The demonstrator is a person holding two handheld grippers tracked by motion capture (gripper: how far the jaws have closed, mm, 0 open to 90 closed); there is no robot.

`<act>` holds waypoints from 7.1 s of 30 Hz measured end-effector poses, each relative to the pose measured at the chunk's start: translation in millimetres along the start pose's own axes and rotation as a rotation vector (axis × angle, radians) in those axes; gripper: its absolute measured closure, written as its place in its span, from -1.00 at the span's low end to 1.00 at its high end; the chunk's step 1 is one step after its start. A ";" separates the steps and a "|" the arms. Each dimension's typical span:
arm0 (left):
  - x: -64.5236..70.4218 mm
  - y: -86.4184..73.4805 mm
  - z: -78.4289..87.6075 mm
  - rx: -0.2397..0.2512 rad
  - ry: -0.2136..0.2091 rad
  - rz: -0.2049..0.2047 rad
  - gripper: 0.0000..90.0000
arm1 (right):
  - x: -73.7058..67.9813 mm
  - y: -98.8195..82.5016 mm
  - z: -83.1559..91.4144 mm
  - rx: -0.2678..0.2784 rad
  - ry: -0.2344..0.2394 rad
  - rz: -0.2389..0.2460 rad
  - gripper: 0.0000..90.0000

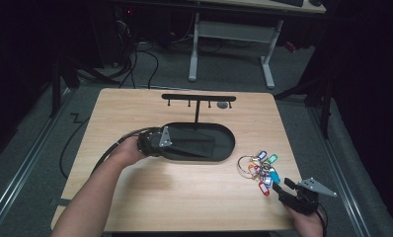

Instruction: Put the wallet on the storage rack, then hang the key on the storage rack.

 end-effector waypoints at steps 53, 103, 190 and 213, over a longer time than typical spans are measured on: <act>125.9 -28.8 66.0 0.199 0.045 0.505 0.00 | -32.7 7.6 -16.8 -0.046 0.052 0.156 -0.18; 129.6 -35.4 72.3 0.194 0.037 0.487 -0.08 | -69.1 21.0 -50.9 -0.542 0.156 0.384 -0.22; 131.1 -37.4 72.4 0.195 0.024 0.484 -0.09 | -74.0 152.2 -23.9 -0.746 0.195 0.554 0.94; 131.1 -38.0 72.7 0.198 0.028 0.484 -0.10 | -90.3 193.3 -29.8 -0.694 0.204 0.571 0.94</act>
Point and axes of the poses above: each handheld gripper's, and its own axes: z roughly backward along the jaws, y roughly out of its top, x roughly to its right, the point moved 9 cm from there along -z, roughly forward along the jaws, and after that the axes turned 15 degrees about x, right-handed, at the moved point
